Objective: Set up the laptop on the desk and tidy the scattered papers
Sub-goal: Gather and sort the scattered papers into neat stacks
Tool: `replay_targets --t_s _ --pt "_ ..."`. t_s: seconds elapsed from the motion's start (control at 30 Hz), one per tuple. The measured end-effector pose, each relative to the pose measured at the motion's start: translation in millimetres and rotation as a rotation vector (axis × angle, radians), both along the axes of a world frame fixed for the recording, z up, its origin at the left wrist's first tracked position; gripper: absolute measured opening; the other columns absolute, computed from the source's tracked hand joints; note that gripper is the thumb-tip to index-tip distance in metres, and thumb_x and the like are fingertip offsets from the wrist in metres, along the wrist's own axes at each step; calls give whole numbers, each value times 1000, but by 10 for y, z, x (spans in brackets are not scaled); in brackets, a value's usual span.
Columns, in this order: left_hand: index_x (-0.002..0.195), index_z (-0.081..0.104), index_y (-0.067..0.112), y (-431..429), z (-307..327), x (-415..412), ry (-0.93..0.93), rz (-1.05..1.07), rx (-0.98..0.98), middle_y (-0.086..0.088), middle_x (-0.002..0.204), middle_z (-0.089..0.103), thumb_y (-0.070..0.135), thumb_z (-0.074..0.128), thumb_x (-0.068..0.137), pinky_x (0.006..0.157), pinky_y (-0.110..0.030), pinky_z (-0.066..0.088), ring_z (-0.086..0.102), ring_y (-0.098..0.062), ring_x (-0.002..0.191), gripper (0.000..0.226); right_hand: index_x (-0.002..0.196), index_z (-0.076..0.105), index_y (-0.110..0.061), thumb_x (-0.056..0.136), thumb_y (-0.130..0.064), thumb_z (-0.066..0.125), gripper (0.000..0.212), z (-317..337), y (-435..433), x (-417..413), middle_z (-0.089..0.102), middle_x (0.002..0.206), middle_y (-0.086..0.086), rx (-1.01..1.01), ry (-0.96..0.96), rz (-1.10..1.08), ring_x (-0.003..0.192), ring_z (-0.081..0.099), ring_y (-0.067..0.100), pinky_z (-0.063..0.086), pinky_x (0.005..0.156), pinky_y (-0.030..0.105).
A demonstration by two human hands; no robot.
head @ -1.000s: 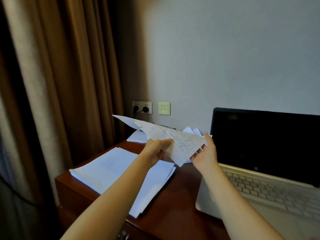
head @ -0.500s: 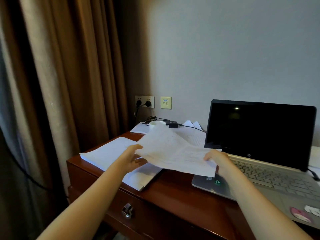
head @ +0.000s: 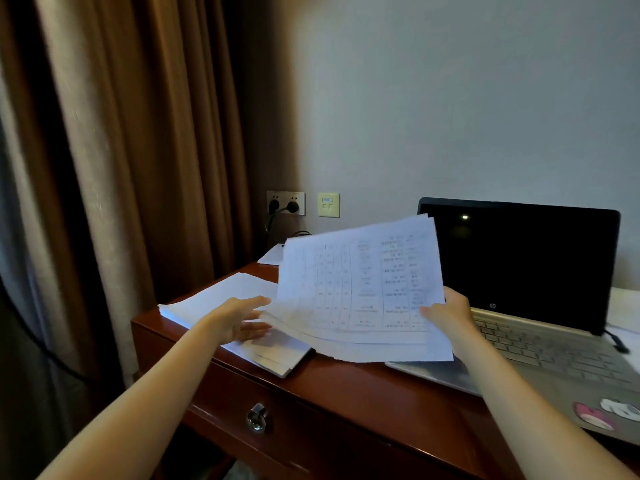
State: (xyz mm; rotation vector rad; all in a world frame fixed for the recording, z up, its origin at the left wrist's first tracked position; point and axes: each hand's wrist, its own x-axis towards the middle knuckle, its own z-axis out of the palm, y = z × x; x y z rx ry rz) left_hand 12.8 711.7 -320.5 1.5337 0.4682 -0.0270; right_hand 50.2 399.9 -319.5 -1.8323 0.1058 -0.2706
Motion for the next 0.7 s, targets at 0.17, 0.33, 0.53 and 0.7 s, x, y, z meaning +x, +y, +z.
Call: replay_targets --t_s 0.17,0.33,0.53,0.7 --pt "122 52 7 -58 144 121 -188 -34 167 -11 123 57 18 62 90 92 -40 48 58 -26 103 36 127 53 -4 88 8 54 40 153 40 111 58 124 16 129 -51 40 113 55 33 47 83 37" --pt "95 57 1 15 422 164 -443 101 343 -12 70 55 10 63 89 40 -22 43 49 -13 44 13 124 55 -3 89 8 54 38 251 271 220 59 124 15 191 -151 67 114 56 31 47 91 37" --pt "96 55 5 265 657 192 -581 209 313 -9 71 53 17 62 90 49 -26 44 49 -18 56 15 125 55 -5 91 4 53 35 461 595 388 58 113 4 317 -236 140 105 56 21 47 89 35" --pt "95 52 10 461 605 211 -611 242 194 -12 101 60 18 59 91 78 -41 54 60 -28 97 12 121 56 -5 91 0 54 30 442 788 495 60 111 4 424 -234 241 101 57 18 47 83 31"
